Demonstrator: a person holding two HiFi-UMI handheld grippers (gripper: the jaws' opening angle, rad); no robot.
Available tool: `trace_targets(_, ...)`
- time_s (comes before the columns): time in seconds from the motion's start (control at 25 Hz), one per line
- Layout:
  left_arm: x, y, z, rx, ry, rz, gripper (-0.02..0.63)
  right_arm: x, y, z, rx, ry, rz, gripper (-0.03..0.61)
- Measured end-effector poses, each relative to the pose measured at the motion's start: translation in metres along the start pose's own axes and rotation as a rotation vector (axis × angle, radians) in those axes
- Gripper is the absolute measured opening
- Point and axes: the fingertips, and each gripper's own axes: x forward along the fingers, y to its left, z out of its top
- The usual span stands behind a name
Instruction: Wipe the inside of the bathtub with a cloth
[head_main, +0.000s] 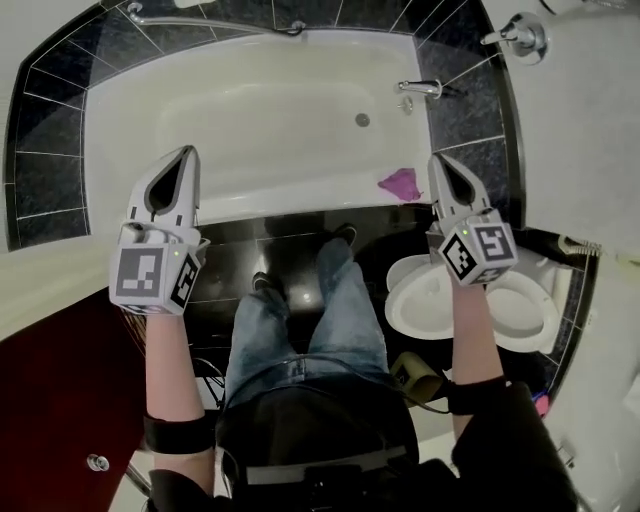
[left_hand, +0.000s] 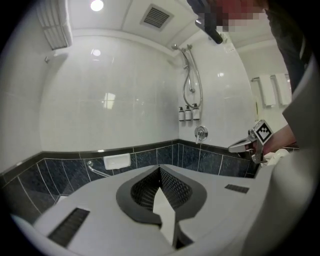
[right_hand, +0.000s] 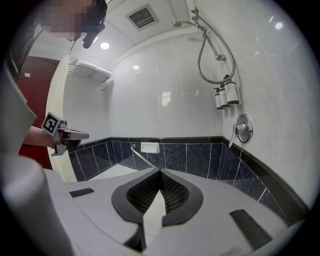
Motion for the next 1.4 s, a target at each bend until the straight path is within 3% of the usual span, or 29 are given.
trace_targets(0.2,-0.052,0.024,0.039,0.008,-0.026,0.038,-0.003,-0.026,0.043,0.023,0.008,0.010,0.015,0.014)
trace_targets(0.44,-0.090,0.041,0.056,-0.003,-0.029,0.070,-0.003,-0.049,0.055,0.041,0.018,0.011,-0.005,0.014)
trace_targets(0.88,-0.112,0.044,0.069,0.007,-0.056,0.060,-0.003,-0.068,0.065,0.063,-0.005,-0.008,-0.028,0.014)
trace_targets(1.4,-0.123,0.031,0.069,0.014,-0.056,0.046,-0.003,-0.079,0.068,0.058,-0.031,0.014,-0.017,0.012)
